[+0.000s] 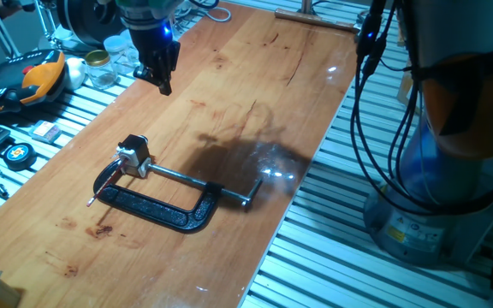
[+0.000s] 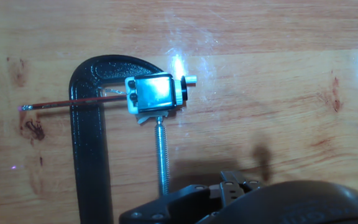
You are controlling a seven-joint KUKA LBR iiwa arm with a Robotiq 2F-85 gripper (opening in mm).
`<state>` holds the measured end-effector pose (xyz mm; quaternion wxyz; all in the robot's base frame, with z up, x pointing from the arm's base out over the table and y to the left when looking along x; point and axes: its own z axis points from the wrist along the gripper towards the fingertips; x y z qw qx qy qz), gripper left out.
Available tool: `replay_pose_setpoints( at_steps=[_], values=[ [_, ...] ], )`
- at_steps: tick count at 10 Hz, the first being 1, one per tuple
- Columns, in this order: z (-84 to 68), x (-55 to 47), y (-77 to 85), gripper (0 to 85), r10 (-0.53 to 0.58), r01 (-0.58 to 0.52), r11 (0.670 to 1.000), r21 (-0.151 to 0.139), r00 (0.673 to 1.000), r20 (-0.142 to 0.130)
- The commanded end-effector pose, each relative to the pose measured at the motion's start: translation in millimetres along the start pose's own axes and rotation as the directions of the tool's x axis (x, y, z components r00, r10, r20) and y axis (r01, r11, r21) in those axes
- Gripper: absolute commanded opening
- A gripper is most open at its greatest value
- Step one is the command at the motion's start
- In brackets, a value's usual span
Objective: Sharpen the pencil with a pencil sharpener
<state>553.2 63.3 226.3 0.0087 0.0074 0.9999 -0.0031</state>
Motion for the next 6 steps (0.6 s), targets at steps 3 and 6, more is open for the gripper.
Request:
replay_pose_setpoints(
  at_steps=[3,6],
  values=[
    [1.0,0.6,-0.3,0.0,0.006,-0.006,1.0,0.001,1.0,-0.003],
    [0.7,0.6,-0.8,0.0,-0.006,0.006,1.0,0.005,1.0,-0.014]
  ],
)
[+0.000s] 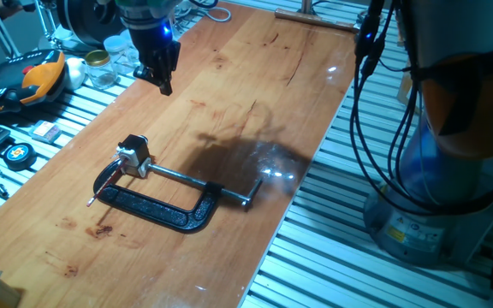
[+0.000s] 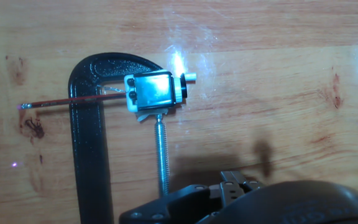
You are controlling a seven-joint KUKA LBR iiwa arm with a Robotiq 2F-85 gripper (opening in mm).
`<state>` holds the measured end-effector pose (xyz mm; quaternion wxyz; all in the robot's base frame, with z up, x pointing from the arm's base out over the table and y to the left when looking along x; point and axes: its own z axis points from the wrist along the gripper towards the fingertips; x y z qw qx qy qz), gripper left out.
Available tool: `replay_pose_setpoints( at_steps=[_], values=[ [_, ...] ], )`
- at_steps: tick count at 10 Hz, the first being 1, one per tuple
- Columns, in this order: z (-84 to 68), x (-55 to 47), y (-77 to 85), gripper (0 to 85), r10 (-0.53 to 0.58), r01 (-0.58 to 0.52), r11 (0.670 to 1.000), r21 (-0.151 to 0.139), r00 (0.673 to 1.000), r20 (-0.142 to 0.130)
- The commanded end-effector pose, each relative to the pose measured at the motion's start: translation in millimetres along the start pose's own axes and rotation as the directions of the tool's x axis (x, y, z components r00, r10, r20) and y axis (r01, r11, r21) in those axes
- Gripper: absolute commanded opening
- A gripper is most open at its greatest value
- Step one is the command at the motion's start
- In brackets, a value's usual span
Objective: Sharpen the pencil with a pencil sharpener
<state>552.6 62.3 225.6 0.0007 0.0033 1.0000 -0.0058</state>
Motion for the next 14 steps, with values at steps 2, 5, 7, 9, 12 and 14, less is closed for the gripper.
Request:
replay_pose_setpoints(
  at_steps=[2,5,7,9,12,14],
  values=[
    [-1.5,-1.4,-1.5,0.0,-0.038,0.038,0.999,-0.011,0.999,-0.033],
    [-1.2,-1.0,-1.4,0.0,-0.035,0.035,0.999,-0.008,0.998,-0.056],
    [-1.1,-1.0,-2.3,0.0,-0.052,0.052,0.999,-0.007,0.997,-0.062],
    [-0.3,-0.2,-3.9,0.0,-0.064,0.064,0.998,-0.003,0.996,-0.059],
    [0.8,0.7,-5.2,0.0,-0.055,0.055,0.999,-0.002,0.997,-0.053],
    [0.7,0.8,-5.4,0.0,-0.05,0.05,0.999,0.0,0.997,-0.052]
  ],
)
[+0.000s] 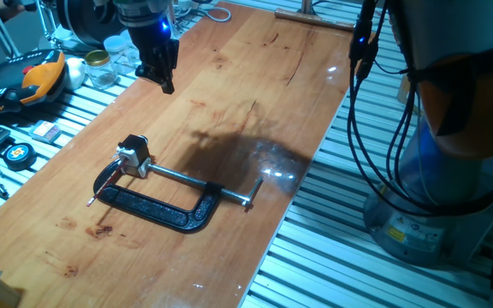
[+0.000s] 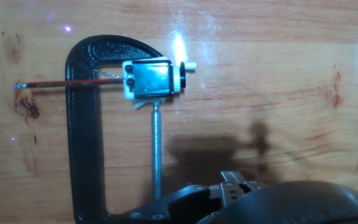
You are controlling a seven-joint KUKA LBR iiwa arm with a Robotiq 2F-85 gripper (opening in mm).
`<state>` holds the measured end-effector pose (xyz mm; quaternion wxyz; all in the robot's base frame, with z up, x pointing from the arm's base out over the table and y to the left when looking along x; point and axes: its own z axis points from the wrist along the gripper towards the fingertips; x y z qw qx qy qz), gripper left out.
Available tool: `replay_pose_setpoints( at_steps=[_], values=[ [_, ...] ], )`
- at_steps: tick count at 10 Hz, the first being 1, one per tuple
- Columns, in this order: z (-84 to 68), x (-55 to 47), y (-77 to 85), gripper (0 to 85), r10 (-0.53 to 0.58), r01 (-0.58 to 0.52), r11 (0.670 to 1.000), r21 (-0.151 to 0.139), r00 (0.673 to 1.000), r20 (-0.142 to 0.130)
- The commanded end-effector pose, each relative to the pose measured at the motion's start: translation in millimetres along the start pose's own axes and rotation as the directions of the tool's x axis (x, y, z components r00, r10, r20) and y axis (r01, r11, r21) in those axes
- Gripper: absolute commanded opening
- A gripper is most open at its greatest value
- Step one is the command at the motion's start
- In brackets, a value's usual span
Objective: Sharpen the pencil with a pencil sharpener
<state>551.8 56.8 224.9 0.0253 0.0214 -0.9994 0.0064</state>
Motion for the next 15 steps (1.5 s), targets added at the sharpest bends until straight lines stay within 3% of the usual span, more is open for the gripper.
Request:
replay_pose_setpoints(
  at_steps=[1,15],
  values=[
    [0.0,0.1,0.1,0.0,0.001,-0.001,1.0,0.0,1.0,-0.001],
    [0.8,-0.7,0.5,0.0,0.009,-0.01,1.0,0.014,1.0,0.01]
  ],
)
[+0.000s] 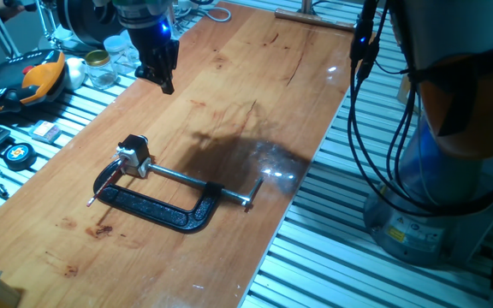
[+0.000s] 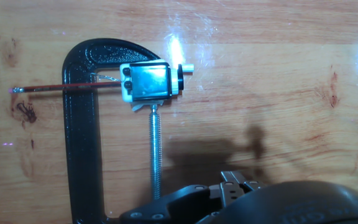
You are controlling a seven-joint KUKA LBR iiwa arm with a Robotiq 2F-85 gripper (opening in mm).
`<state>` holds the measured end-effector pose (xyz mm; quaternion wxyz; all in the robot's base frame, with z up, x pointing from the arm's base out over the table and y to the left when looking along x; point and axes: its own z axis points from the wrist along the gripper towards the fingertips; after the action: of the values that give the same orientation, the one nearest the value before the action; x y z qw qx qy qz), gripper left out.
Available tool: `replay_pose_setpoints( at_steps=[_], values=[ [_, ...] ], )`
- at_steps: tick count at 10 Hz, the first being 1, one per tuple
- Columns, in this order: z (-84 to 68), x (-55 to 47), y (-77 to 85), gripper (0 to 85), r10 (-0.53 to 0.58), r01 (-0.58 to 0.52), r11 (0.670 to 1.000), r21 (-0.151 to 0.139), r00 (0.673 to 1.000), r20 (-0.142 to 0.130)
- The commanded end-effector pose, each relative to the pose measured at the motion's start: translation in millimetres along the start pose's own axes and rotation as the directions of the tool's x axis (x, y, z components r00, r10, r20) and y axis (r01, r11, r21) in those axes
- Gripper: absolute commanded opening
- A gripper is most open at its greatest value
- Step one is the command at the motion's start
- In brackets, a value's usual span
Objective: Sharpen the pencil with a pencil sharpener
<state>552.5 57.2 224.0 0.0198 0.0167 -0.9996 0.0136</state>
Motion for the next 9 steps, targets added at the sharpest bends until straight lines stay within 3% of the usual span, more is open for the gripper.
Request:
replay_pose_setpoints(
  at_steps=[1,9],
  values=[
    [0.1,0.0,0.1,0.0,0.0,0.0,1.0,0.001,1.0,0.001],
    [2.2,-1.6,-0.1,0.0,-0.002,0.002,1.0,0.0,1.0,0.004]
  ],
)
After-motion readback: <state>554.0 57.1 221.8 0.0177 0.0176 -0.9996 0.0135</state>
